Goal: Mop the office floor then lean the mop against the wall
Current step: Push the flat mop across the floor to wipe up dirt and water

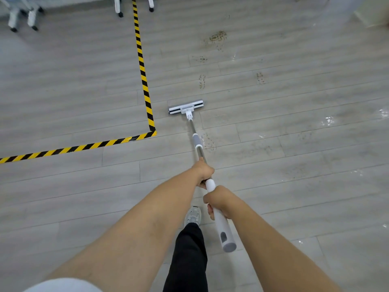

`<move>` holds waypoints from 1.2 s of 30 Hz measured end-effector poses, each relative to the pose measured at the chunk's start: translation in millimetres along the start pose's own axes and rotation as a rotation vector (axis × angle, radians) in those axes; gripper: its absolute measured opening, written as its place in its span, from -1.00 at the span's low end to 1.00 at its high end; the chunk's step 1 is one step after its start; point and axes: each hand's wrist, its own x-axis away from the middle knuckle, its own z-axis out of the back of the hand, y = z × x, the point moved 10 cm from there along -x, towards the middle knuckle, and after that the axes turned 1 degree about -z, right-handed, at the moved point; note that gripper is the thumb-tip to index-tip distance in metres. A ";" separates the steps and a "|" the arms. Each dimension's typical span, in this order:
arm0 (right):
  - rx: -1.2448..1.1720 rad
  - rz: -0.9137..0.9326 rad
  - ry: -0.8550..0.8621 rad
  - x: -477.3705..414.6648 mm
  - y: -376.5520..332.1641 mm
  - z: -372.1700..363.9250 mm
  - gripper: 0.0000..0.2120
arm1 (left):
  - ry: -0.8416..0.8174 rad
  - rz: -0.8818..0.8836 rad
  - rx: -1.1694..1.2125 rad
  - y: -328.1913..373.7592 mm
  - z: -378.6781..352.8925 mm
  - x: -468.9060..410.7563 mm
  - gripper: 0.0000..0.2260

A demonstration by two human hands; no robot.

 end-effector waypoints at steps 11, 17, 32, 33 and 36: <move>-0.043 0.034 -0.044 127.6 235.9 3.0 -0.90 | 0.013 -0.010 -0.012 -118.5 -181.4 170.5 -0.80; -0.055 0.010 -0.051 164.8 298.1 -4.0 -0.76 | 0.027 0.004 0.018 -152.3 -221.5 221.9 -0.85; -0.072 0.038 0.027 114.9 232.8 -38.4 -0.72 | 0.107 -0.039 -0.003 -150.4 -151.5 148.3 -0.53; -0.063 0.026 0.033 108.8 223.2 -41.3 -0.71 | 0.100 -0.034 -0.009 -149.1 -143.0 138.2 -0.52; -0.021 0.007 0.052 93.6 193.6 -45.0 -0.70 | 0.089 -0.029 -0.019 -139.8 -119.0 109.8 -0.46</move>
